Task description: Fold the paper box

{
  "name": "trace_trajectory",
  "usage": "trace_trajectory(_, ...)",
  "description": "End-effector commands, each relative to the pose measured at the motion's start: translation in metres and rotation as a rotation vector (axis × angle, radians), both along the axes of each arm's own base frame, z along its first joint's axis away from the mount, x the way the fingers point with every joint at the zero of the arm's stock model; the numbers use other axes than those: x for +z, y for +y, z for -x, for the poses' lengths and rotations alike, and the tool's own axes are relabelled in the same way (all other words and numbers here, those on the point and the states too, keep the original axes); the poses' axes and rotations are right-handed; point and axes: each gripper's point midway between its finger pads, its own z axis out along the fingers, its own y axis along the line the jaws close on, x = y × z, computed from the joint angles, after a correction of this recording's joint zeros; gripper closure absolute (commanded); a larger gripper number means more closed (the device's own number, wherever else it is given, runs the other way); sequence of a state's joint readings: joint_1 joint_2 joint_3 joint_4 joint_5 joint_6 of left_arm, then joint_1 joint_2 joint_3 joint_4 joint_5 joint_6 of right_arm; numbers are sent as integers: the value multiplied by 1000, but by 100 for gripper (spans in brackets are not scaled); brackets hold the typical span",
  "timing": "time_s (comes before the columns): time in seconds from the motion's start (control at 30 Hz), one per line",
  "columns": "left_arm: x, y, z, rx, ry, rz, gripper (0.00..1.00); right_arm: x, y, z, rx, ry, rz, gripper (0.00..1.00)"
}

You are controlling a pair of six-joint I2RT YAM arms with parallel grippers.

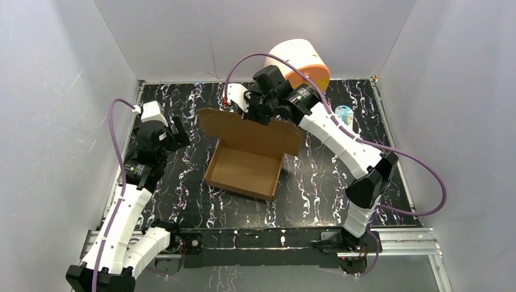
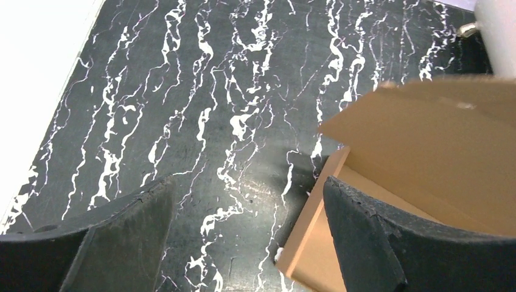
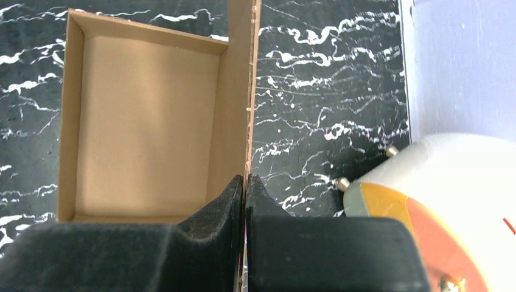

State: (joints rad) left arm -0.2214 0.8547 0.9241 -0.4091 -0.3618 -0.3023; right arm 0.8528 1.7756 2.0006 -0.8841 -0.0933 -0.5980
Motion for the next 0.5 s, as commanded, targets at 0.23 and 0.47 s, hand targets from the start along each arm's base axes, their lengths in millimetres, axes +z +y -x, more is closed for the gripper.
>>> trace_trajectory(0.23, 13, -25, 0, -193, -64, 23, 12, 32, 15, 9, 474, -118, -118, 85)
trace_trajectory(0.47, 19, -38, 5, -296, -105, 21, 12, 39, 17, -16, 351, -166, -153, 73)
